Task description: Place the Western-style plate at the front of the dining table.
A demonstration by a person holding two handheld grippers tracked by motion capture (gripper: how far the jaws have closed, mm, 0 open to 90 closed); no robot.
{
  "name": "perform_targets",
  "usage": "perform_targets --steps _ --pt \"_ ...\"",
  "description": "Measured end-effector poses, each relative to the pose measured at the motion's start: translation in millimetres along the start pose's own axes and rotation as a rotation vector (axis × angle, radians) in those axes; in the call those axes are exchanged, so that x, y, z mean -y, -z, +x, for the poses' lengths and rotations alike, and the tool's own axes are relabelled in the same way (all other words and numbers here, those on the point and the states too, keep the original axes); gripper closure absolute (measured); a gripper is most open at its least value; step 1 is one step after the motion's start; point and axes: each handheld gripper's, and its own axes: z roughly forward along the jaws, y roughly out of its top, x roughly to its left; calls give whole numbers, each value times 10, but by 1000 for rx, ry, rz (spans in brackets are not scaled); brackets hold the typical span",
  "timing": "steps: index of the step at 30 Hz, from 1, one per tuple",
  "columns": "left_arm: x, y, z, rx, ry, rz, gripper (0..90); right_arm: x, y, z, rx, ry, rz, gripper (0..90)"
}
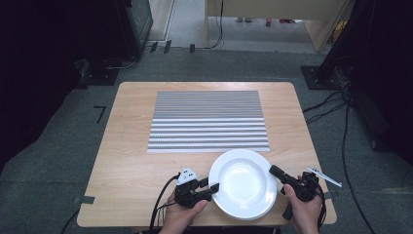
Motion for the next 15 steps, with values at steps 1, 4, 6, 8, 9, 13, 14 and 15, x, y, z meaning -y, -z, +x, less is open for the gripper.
perform_targets --steps 1,4,6,8,9,13,14,15 --pt "-2 5 0 2 -1 -1 552 2 -3 4 -1 -1 0 833" --pt "-6 17 3 10 2 -2 554 14 -13 27 -6 0 2 831" --pt "-12 26 11 6 5 -2 561 26 -23 42 -11 3 10 829" --pt "-22 39 24 -3 10 -2 586 40 -34 62 -15 9 23 828" --pt "-30 49 35 -1 15 -1 590 42 -38 65 -17 11 26 827" --pt "-55 74 33 -4 -6 6 597 46 -42 56 -25 1 40 826" --pt "-57 79 29 -8 -12 6 595 44 -41 51 -29 -7 44 826" --pt "-59 84 27 -10 -13 7 595 43 -40 47 -34 -12 44 826"
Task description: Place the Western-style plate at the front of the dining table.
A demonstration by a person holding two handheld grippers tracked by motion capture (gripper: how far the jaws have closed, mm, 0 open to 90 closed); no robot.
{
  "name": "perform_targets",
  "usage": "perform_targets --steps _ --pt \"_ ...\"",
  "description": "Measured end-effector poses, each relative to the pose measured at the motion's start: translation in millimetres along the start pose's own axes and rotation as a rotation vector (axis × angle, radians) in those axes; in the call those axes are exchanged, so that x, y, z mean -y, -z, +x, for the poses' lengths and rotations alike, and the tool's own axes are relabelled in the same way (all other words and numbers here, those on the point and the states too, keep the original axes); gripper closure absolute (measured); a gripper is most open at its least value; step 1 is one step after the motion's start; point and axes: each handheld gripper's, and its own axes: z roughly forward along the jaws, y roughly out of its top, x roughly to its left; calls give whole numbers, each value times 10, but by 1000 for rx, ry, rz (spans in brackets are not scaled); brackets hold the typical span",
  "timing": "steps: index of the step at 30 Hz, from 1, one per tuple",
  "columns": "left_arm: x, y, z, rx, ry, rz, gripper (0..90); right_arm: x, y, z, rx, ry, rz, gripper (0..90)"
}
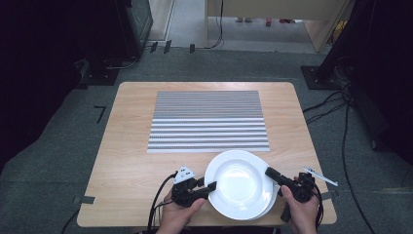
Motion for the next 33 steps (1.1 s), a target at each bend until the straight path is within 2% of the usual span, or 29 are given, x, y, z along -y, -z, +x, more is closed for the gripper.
perform_targets --steps 6,10,12,14,16,19,23,26,28,31,33 --pt "-26 35 -2 -19 5 -4 603 -14 22 -12 -34 -27 7 826" --pt "-52 78 -6 -57 -5 -24 623 -19 31 -19 -50 -39 9 826" --pt "-55 79 3 -55 -2 -20 628 -24 40 -22 -71 -51 6 826" --pt "-46 73 8 -54 7 -22 624 -38 52 -34 -114 -71 0 818" --pt "-45 71 8 -47 10 -21 625 -40 53 -39 -118 -76 5 815" --pt "-43 68 13 -40 10 -17 624 -35 47 -50 -99 -69 17 814" --pt "-14 57 32 -15 25 -13 610 -37 52 -44 -108 -69 14 814" --pt "-4 53 28 -14 23 -11 601 -35 52 -45 -112 -68 21 815" --pt "1 48 27 -20 21 -9 595 -36 54 -36 -126 -68 29 814" --pt "11 37 34 -25 26 -6 585 -33 45 3 -174 -60 44 798" --pt "14 35 36 -23 28 -8 584 -28 45 30 -180 -53 38 794"
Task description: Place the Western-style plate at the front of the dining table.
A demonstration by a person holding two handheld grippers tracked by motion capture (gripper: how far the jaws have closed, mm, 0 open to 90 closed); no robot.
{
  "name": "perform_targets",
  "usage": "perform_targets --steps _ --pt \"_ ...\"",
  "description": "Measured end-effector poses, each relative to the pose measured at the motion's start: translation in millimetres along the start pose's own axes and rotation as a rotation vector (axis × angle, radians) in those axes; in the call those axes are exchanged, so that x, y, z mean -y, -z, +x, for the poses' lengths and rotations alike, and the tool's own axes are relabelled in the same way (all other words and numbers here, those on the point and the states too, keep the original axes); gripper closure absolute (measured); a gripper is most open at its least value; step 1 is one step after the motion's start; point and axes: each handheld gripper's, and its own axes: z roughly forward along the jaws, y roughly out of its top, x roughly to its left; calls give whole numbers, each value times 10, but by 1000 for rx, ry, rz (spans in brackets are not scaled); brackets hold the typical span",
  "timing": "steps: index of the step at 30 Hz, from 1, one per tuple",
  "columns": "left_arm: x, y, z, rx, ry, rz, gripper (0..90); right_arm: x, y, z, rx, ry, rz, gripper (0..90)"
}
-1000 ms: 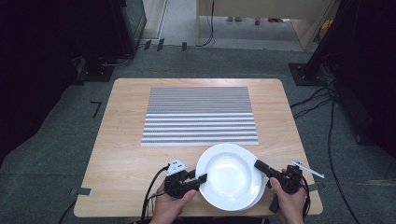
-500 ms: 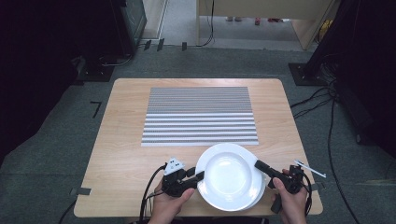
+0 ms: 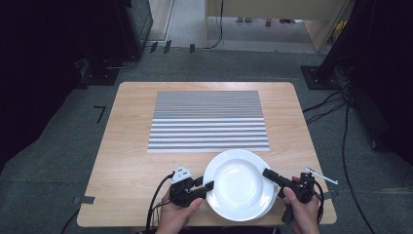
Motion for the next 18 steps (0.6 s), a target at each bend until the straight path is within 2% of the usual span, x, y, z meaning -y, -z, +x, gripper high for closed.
perform_targets --steps 4,7,14,18 --pt "0 -1 -17 2 -5 -2 591 6 9 1 44 21 19 795" --pt "6 -5 -15 8 7 0 591 17 -6 12 81 43 21 795" --pt "18 -9 -1 17 42 -10 606 29 -15 42 96 48 5 799" --pt "22 3 16 36 66 -21 630 50 -32 107 116 63 -30 802"
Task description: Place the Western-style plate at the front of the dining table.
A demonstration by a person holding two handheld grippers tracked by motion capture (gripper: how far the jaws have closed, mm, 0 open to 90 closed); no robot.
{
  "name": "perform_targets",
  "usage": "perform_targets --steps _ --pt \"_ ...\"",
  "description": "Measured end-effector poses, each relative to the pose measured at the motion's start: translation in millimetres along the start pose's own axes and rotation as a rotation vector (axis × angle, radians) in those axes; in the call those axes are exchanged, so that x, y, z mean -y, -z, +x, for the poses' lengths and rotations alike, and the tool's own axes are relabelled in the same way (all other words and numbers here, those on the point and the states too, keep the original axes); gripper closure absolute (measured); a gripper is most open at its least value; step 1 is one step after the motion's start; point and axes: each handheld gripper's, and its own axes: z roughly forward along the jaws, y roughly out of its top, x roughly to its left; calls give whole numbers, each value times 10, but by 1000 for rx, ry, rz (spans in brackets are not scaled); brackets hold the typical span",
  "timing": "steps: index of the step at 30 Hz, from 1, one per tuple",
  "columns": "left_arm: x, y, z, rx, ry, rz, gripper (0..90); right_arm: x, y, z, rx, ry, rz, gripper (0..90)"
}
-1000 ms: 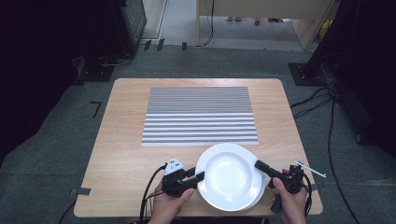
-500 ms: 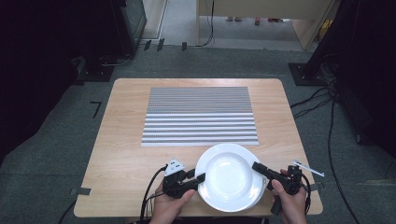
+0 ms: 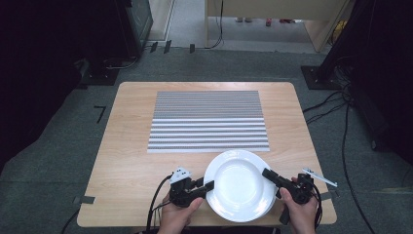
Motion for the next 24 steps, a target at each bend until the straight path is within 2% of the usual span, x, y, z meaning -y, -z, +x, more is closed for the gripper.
perform_targets --steps 2,4,8,16,24 --pt "-1 6 13 8 14 -6 641 10 -3 32 13 14 -17 794" --pt "-2 17 23 4 24 -18 651 25 -10 87 36 51 -42 787" --pt "-24 48 66 8 45 -33 670 48 -13 181 33 76 -79 790" --pt "-78 114 129 27 63 -51 692 44 -42 249 0 43 -103 796" --pt "-151 216 156 29 56 -77 696 38 -93 336 -12 28 -119 798"
